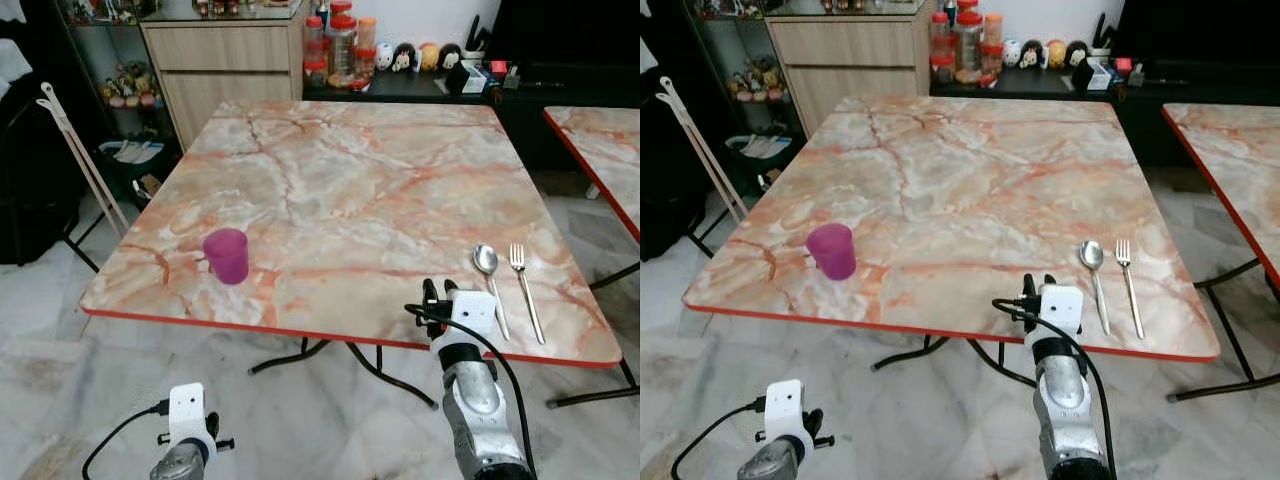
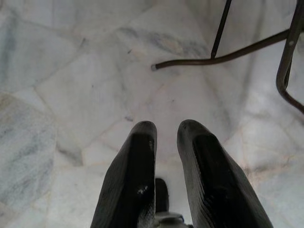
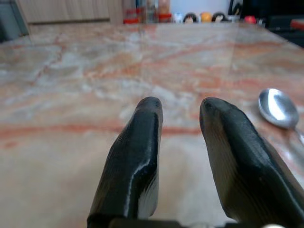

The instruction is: Setting the table

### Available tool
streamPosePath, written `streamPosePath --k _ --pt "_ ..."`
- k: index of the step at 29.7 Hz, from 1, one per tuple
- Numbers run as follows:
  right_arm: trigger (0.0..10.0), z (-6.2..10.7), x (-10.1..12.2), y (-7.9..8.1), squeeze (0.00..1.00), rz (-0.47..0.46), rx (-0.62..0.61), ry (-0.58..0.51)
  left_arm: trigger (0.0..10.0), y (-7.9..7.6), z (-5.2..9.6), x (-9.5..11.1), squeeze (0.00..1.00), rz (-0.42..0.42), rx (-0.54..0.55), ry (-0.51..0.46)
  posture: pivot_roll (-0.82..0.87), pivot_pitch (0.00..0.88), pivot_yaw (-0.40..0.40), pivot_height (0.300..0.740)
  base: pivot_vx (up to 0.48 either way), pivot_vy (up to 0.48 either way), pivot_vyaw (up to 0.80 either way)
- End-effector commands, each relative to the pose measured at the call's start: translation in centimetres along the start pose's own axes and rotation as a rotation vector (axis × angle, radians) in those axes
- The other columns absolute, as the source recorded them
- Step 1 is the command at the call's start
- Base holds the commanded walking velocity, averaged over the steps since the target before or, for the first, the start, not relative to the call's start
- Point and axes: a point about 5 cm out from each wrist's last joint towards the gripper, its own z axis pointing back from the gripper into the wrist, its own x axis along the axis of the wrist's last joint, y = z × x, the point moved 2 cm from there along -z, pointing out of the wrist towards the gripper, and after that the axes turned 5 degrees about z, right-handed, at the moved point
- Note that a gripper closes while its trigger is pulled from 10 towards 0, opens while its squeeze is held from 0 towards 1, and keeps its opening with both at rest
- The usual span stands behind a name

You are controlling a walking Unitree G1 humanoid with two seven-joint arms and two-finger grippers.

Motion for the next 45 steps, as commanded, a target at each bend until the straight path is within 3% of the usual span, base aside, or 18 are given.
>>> streamPosePath --k 1,9,21,34,42,45 --pt "10.0 -0.4 0.7 0.7 0.00 -0.016 0.016 -0.030 10.0 0.3 0.1 -0.2 0.00 0.018 0.012 0.005 -0.08 0.000 0.017 0.740 0.371 0.000 0.00" --pt "10.0 -0.8 1.0 1.4 0.00 -0.033 0.039 -0.043 10.0 0.4 0.1 -0.4 0.00 0.011 0.006 0.012 -0.08 0.000 0.019 0.740 0.402 0.000 -0.45" --pt "10.0 -0.7 1.2 2.1 0.00 -0.031 0.058 -0.062 10.0 0.4 0.2 -0.7 0.00 0.005 -0.005 0.019 -0.07 0.000 0.017 0.740 0.396 0.000 0.00" --pt "10.0 0.5 0.8 2.4 0.00 -0.033 0.054 -0.058 10.0 0.6 0.4 -1.0 0.00 0.026 0.004 0.015 -0.07 0.000 0.013 0.740 0.000 0.000 0.00" --pt "10.0 1.3 3.1 1.7 0.00 -0.004 0.039 -0.118 10.0 1.0 0.5 -1.3 0.00 0.030 0.016 0.031 -0.07 0.000 0.017 0.740 0.000 0.000 0.00" --pt "10.0 2.1 3.9 0.9 0.00 0.014 0.010 -0.129 10.0 1.4 0.9 -2.4 0.00 0.022 0.027 0.074 -0.08 0.000 0.019 0.740 0.000 0.000 0.00"
